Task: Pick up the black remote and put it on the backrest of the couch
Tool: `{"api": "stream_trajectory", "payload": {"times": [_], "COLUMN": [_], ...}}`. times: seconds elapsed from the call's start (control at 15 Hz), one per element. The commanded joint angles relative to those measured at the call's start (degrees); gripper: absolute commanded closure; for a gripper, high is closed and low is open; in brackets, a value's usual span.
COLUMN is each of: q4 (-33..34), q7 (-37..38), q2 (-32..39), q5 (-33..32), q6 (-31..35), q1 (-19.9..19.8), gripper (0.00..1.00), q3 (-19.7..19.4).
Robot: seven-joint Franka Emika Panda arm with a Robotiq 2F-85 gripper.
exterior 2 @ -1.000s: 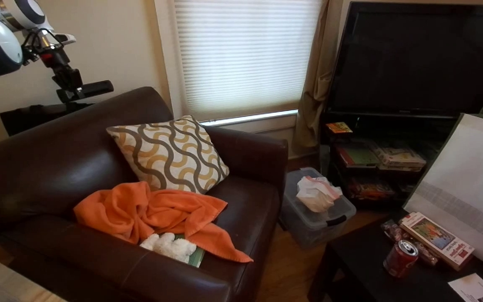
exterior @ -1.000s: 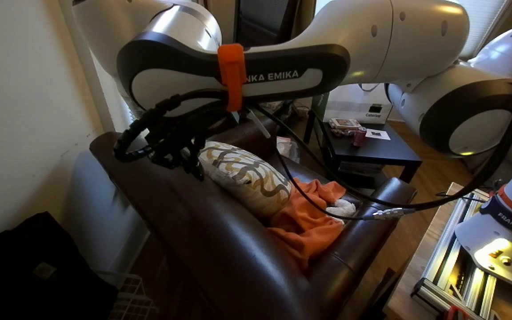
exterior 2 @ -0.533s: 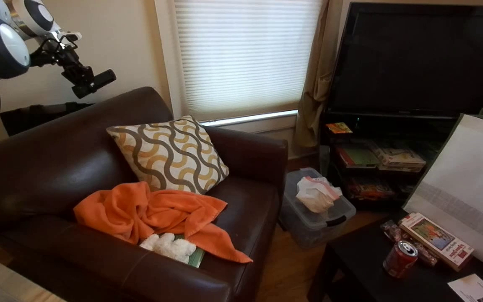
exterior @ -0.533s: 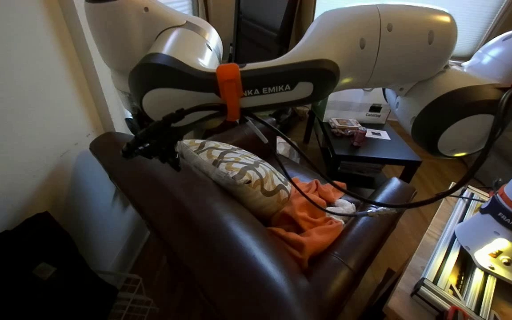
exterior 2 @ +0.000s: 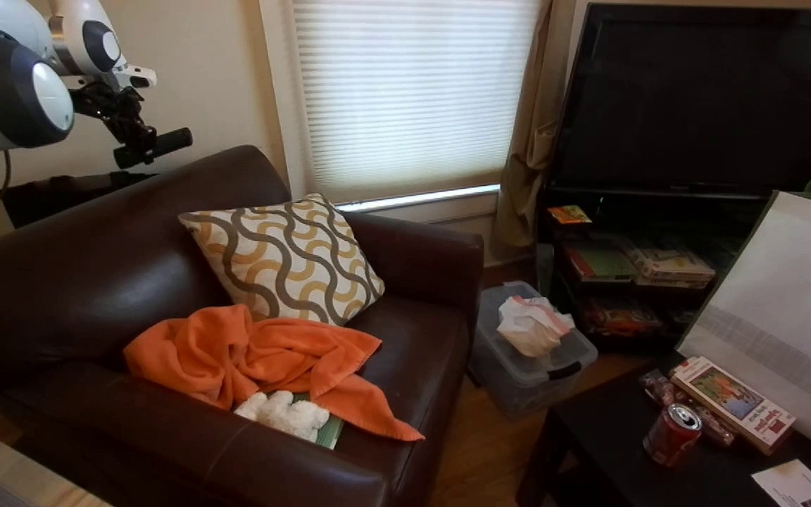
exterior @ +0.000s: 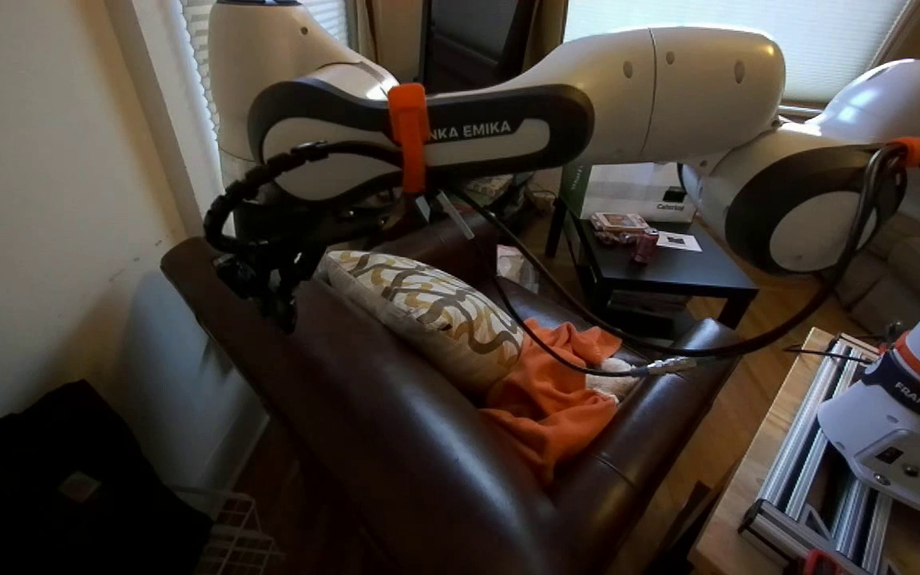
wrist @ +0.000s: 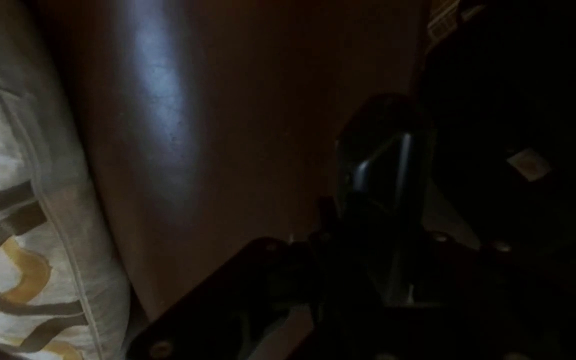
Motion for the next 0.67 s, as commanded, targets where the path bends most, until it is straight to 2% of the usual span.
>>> {"api": "stream_trajectory", "payload": {"times": [0.0, 0.13, 0.33, 0.6], "q4": [0.6, -0.1, 1.0, 0.8], "q7": [6.5, 9.6, 16.2, 18.6], "q2": [0.5, 0.6, 2.0, 2.3], "q5": [2.6, 2.9, 3.9, 3.3], "q6": [2.9, 3.0, -2.6, -7.6], "q1": [0.1, 0.3, 0.3, 0.4], "gripper": [0.93, 0.93, 0.93, 0.93], "q3": [1.5, 1.8, 2.3, 2.1]}}
